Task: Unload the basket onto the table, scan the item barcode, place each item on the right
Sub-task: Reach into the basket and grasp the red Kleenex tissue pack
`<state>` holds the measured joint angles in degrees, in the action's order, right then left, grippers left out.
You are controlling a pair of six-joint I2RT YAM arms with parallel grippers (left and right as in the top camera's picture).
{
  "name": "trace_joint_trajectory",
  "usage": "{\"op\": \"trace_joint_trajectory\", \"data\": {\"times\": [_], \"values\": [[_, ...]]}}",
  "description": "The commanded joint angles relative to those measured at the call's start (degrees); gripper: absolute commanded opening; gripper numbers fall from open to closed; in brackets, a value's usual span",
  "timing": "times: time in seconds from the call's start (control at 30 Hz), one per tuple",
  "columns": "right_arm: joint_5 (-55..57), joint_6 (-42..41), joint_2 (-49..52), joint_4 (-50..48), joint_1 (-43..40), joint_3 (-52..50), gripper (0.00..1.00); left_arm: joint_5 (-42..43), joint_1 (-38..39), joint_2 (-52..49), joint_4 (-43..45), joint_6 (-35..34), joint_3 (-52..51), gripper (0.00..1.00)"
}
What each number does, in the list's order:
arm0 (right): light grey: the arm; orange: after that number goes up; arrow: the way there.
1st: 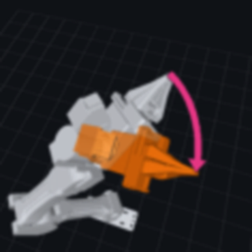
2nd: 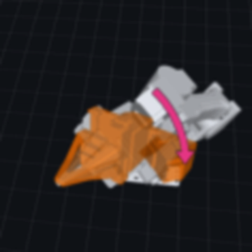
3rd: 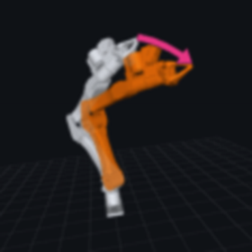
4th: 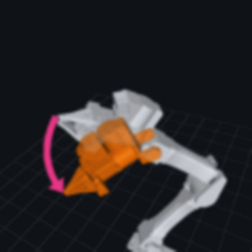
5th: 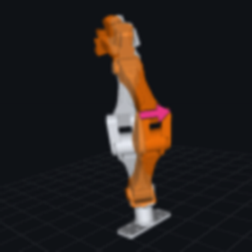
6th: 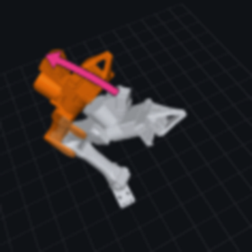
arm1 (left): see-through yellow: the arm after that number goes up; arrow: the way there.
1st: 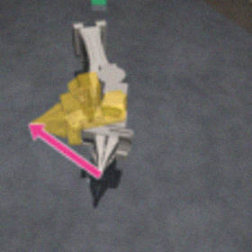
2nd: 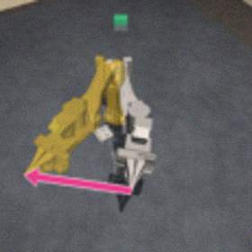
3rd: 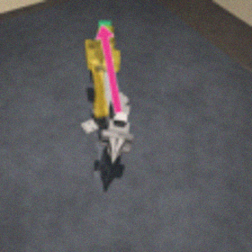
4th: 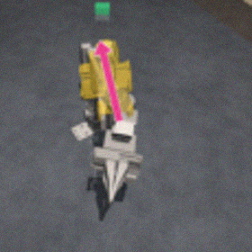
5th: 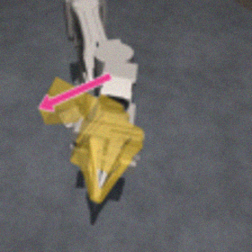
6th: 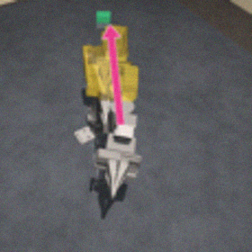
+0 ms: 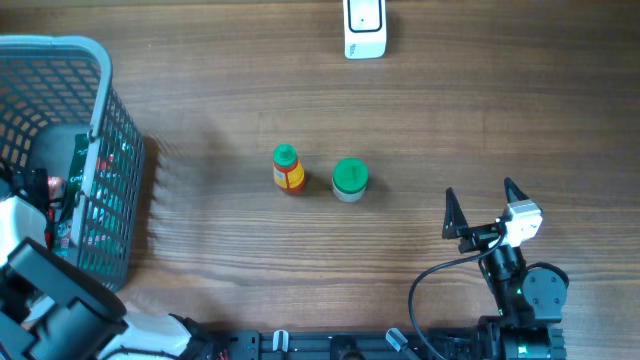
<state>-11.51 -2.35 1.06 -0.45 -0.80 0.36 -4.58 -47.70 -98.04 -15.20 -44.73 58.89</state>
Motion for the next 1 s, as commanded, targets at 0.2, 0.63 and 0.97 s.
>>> {"op": "trace_joint_trajectory", "data": {"times": [0.2,0.63,0.97], "values": [[0.33,-0.79,-0.26,-0.33,0.2,-0.07,1.0,-1.42,-0.35,0.31,1.99,5.09,1.55,0.64],[0.33,-0.76,-0.26,-0.33,0.2,-0.07,1.0,-1.42,-0.35,-7.72,5.38,5.79,1.53,0.45],[0.33,-0.79,-0.26,-0.33,0.2,-0.07,1.0,6.54,0.61,4.7,1.81,5.77,1.57,0.04]]}}
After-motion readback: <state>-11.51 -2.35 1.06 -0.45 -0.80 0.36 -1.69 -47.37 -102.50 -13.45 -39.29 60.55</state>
